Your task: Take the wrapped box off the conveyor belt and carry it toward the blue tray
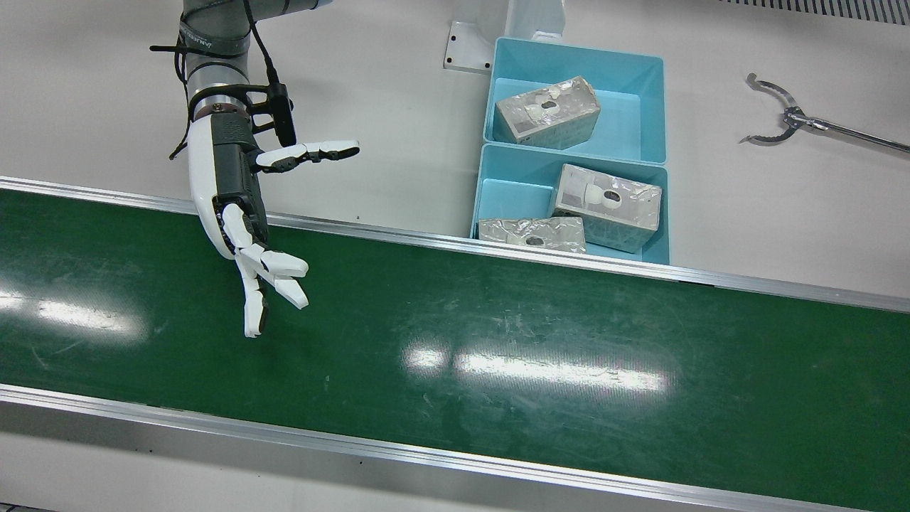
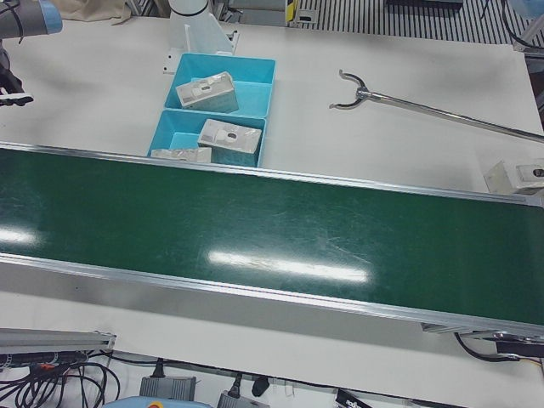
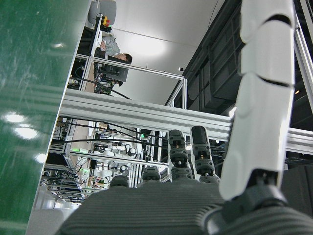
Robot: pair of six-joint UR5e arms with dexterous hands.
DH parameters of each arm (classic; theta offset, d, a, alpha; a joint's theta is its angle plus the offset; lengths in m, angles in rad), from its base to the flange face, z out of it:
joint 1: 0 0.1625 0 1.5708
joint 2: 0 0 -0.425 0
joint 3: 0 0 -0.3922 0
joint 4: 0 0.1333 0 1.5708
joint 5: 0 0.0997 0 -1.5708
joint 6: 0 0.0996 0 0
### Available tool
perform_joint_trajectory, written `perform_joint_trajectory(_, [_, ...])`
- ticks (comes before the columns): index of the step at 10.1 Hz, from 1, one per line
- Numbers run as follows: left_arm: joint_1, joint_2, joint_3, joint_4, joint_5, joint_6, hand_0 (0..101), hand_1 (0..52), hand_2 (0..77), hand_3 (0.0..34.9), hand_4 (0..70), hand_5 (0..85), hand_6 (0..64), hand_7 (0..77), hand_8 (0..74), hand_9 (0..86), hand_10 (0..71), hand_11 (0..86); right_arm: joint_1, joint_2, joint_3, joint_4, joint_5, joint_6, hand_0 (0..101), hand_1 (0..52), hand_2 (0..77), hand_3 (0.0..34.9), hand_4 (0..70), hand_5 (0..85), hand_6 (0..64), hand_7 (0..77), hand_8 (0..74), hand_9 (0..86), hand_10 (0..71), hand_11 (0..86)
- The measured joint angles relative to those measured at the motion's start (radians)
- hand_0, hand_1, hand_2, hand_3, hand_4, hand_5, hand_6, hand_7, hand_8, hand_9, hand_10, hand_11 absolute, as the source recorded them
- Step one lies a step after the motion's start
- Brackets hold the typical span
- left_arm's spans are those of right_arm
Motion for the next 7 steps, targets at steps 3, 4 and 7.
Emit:
perform_joint_trajectory(3, [0.000, 0.000, 0.000, 0.000, 0.000, 0.000, 0, 0.0, 0.5, 0.0, 0.0, 1.1, 0.0, 0.0, 0.5, 0.5, 0.5, 0.5, 0.027, -0.014, 0.003, -0.016, 0.000, 0.014, 47, 12.5, 9.3, 8.6, 3.3, 27.8, 10.4, 5.5, 2.2, 1.6, 0.0, 1.6])
perform_joint_trajectory(4, [0.000, 0.000, 0.000, 0.000, 0.000, 0.000, 0, 0.0, 0.5, 0.0, 0.0, 1.1, 0.0, 0.0, 0.5, 0.0, 0.5, 0.5, 0.056, -0.014, 0.018, -0.074, 0.000, 0.015, 47, 12.0, 8.2, 8.6, 3.8, 27.8, 10.4, 5.5, 2.2, 1.1, 0.0, 1.6])
perform_joint_trajectory(7, [0.000, 0.000, 0.000, 0.000, 0.000, 0.000, 0, 0.0, 0.5, 0.0, 0.0, 1.1, 0.0, 0.5, 0.5, 0.0, 0.0, 0.5, 0.117, 0.048, 0.091, -0.397, 0.005, 0.023, 49, 19.1, 13.1, 10.0, 4.4, 28.9, 9.3, 5.5, 2.2, 1.6, 0.0, 1.6])
